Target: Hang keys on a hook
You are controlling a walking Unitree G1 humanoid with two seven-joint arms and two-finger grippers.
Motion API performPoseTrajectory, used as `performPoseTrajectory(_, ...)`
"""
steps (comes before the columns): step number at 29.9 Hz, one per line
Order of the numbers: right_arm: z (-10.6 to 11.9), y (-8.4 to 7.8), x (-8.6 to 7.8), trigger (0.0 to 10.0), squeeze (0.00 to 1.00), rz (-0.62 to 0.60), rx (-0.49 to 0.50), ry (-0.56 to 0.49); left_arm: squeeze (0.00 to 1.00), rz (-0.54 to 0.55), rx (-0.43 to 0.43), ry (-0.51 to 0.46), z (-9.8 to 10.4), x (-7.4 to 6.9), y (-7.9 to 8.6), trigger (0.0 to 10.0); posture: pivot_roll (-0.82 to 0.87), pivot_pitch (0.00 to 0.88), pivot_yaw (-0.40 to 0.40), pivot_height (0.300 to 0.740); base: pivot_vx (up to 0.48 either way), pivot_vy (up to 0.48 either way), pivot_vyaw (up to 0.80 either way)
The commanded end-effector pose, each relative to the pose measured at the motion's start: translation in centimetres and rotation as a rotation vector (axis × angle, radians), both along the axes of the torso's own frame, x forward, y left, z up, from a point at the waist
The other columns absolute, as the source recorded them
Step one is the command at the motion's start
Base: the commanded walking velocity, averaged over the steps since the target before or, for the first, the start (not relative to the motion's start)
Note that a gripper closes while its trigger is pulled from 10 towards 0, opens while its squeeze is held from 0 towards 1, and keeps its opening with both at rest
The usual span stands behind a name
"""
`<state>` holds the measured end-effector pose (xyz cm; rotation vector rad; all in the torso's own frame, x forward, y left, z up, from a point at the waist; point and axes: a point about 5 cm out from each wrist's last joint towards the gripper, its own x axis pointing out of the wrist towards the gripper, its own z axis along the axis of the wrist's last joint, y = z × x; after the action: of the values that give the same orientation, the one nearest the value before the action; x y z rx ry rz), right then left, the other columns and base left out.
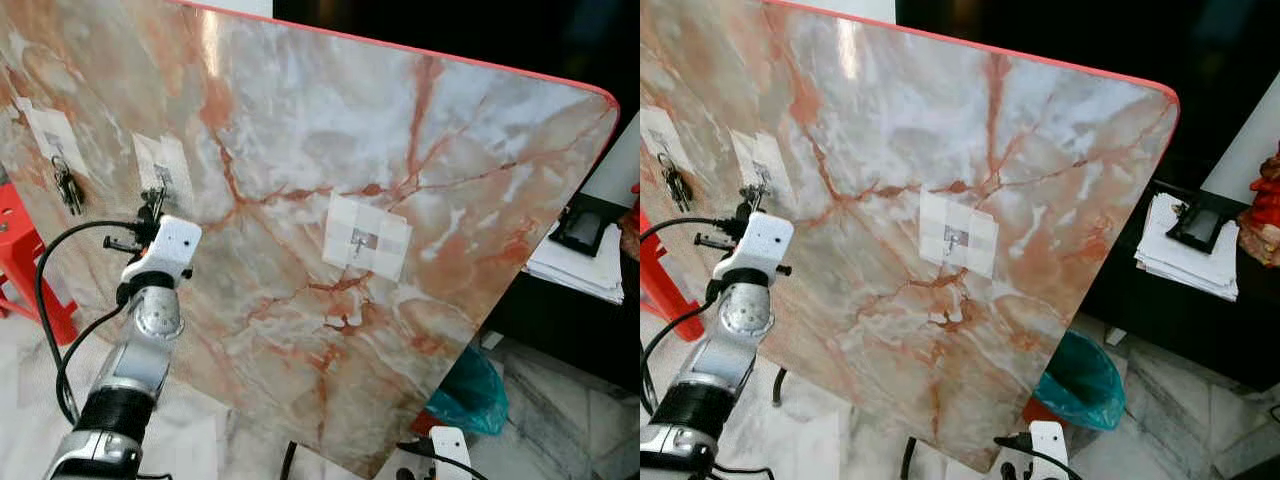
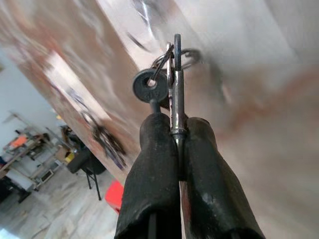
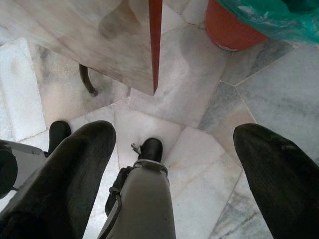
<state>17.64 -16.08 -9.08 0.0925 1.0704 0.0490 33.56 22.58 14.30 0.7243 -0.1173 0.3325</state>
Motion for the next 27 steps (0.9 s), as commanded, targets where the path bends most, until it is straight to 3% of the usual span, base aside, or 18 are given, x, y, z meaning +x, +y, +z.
performPoseTrajectory(1, 0.1, -0.3, 0.2, 10.0, 0.0, -0.01, -0.005, -0.007, 0.0, -0.025, 0.027, -0.008, 0.3, -0.2, -0.5, 10.0, 0.15, 0.003, -0.117, 0.74, 0.0, 0.0, 0.0)
performPoseTrajectory(13, 0.1, -0.3, 0.3, 10.0, 0.0, -0.008, -0.006, -0.008, 0.0, -0.001, 0.029, -0.041, 0.7, -0.5, -0.5, 10.0, 0.15, 0.0, -0.118, 0.74, 0.0, 0.0, 0.0)
performPoseTrajectory(18, 0.3, -0.1, 0.7, 10.0, 0.0, -0.006, -0.003, -0.014, 0.0, 0.094, 0.049, -0.129, 2.1, -1.4, 0.5, 10.0, 0.16, 0.001, -0.119, 0.74, 0.0, 0.0, 0.0)
performPoseTrajectory(27, 0.3, 0.0, 0.8, 10.0, 0.0, -0.002, -0.001, -0.015, 0.0, 0.202, 0.05, -0.147, 2.5, -2.2, 2.2, 10.0, 0.16, 0.002, -0.118, 0.74, 0.0, 0.0, 0.0)
